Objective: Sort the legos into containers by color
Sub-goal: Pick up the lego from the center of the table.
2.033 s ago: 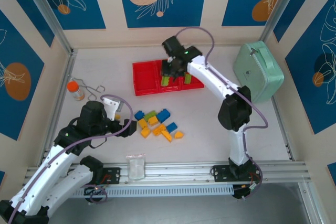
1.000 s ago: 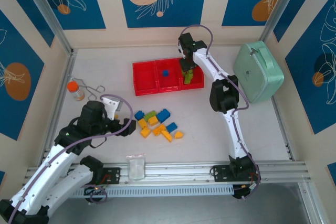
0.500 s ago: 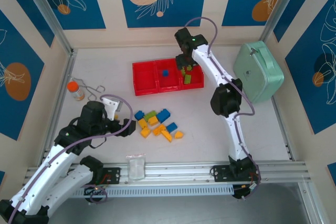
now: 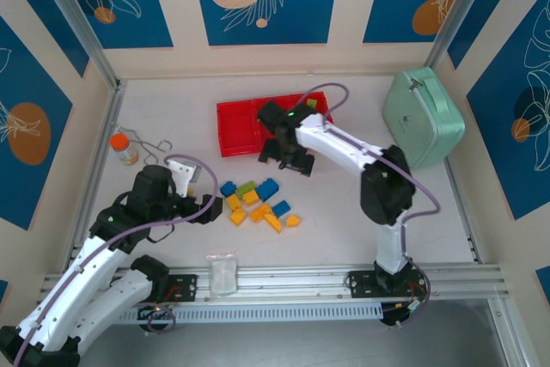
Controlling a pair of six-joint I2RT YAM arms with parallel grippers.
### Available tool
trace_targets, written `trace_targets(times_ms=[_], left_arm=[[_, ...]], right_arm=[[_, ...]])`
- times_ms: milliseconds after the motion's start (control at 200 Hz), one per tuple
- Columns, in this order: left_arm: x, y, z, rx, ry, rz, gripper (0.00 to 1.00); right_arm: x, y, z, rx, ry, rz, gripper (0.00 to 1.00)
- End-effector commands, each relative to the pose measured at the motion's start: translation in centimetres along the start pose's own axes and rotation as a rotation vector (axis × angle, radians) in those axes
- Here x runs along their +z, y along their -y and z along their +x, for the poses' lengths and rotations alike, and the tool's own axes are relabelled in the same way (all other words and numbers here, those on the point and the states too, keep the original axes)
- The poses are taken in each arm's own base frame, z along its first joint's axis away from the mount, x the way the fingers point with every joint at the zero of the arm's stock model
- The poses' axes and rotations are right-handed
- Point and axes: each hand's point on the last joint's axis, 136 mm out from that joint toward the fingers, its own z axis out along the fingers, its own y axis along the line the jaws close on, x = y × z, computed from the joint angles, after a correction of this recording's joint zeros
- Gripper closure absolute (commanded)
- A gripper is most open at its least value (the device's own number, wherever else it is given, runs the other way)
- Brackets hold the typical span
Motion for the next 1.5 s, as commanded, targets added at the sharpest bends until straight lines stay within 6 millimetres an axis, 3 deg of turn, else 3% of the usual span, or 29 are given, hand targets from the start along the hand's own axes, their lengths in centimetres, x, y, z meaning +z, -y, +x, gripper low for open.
trace_targets(times_ms=[0,200,605,820,1301,1496], left_arm=[[-0.1,0.5,0.2,0.018,-0.004,0.027,0.01],[-0.4,0.6,0.0,0.022,0.014,0.03,0.01],[-0.6,0.7,-0.1,0.025,0.026,0.035,0.01],[-0.8,0.8,-0.1,0.027,0.035,0.037,0.01],[-0.8,0.8,-0.1,0.028,0.036,0.04,0.01],[-0.7,0.8,-0.1,0.027,0.033,0.039,0.01]], right_arm=[[0.8,-1.6,1.1,0.105,-0.032,0.016,0.02],[2.1,-1.1,1.2,0.228,-0.009,0.099,0.0],[5.5,-0.5,2.9,0.5,-0.01,0.081,0.12],[6.8,-1.4,2.9,0.529,-0.004,0.069,0.16],[9.6,-0.6,3.1,0.572,0.003,0.107,0.24],[10.5,0.2,2.6,0.582,0.036,0.097,0.36]])
